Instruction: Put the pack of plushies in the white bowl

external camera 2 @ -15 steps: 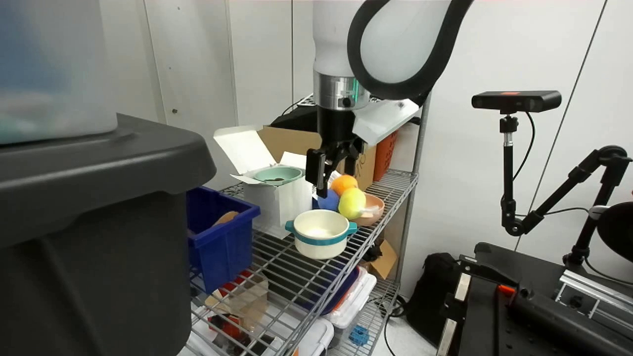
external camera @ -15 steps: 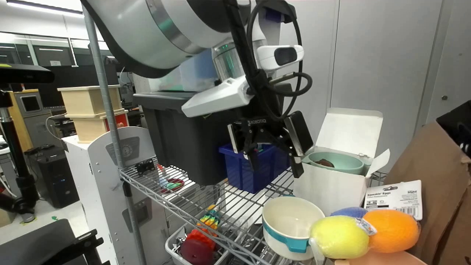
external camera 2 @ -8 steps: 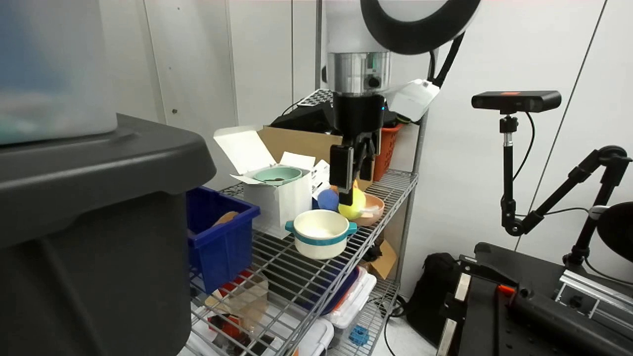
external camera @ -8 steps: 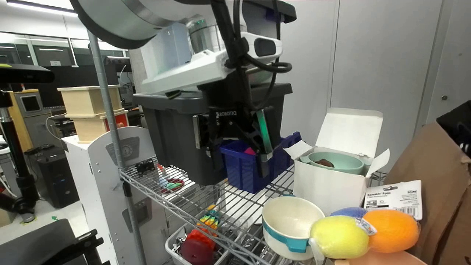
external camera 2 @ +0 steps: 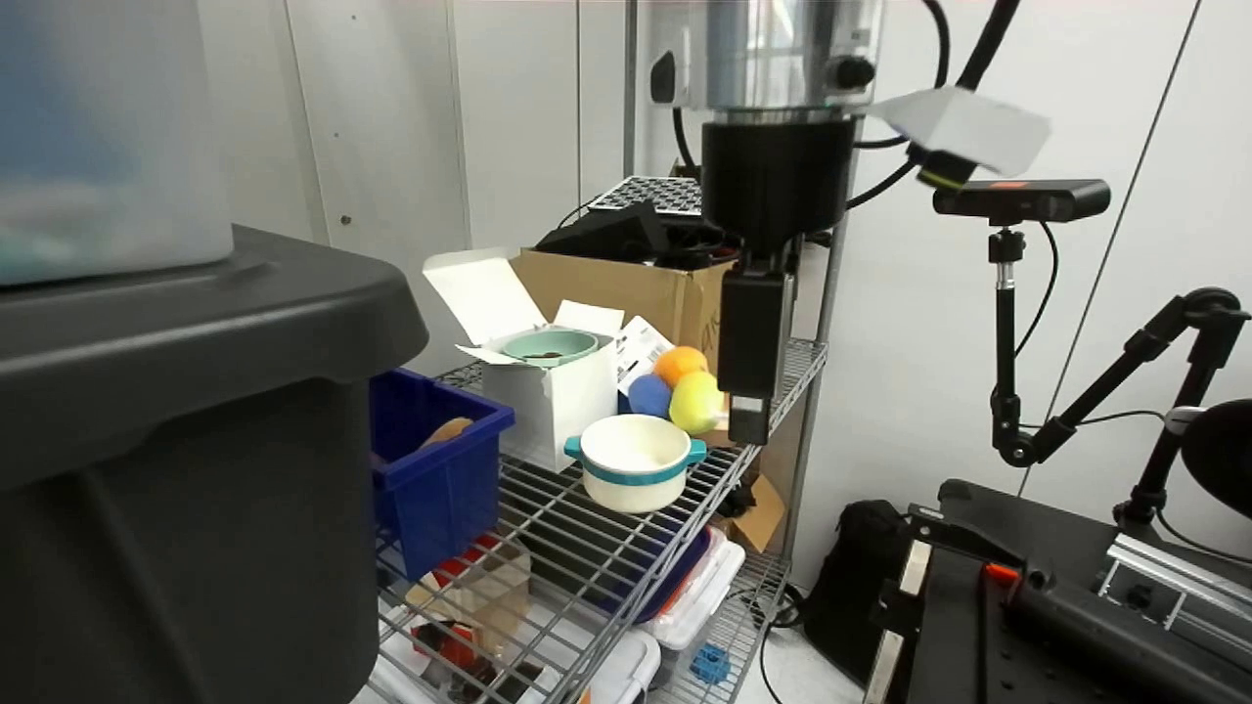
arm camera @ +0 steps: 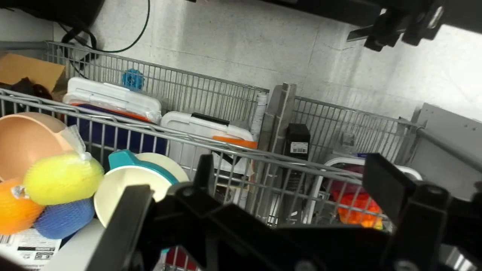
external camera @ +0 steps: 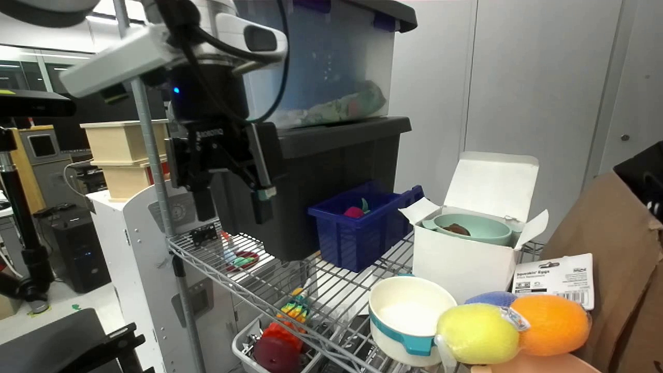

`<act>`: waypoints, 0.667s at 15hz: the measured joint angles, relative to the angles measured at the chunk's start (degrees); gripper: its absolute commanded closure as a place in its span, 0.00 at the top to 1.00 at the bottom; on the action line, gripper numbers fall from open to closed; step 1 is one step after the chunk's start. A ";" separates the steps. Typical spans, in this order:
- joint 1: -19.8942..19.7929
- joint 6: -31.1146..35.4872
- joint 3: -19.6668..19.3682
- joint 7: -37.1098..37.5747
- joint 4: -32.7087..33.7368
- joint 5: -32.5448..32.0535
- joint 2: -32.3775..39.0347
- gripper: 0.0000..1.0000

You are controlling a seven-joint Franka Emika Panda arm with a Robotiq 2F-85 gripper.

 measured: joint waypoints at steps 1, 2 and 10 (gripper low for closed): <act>0.32 -0.39 0.77 0.03 -1.62 0.22 -2.53 1.00; 0.49 -0.94 1.31 0.04 -2.94 0.25 -4.92 1.00; -1.85 -3.62 1.54 1.00 -6.88 0.03 -17.32 1.00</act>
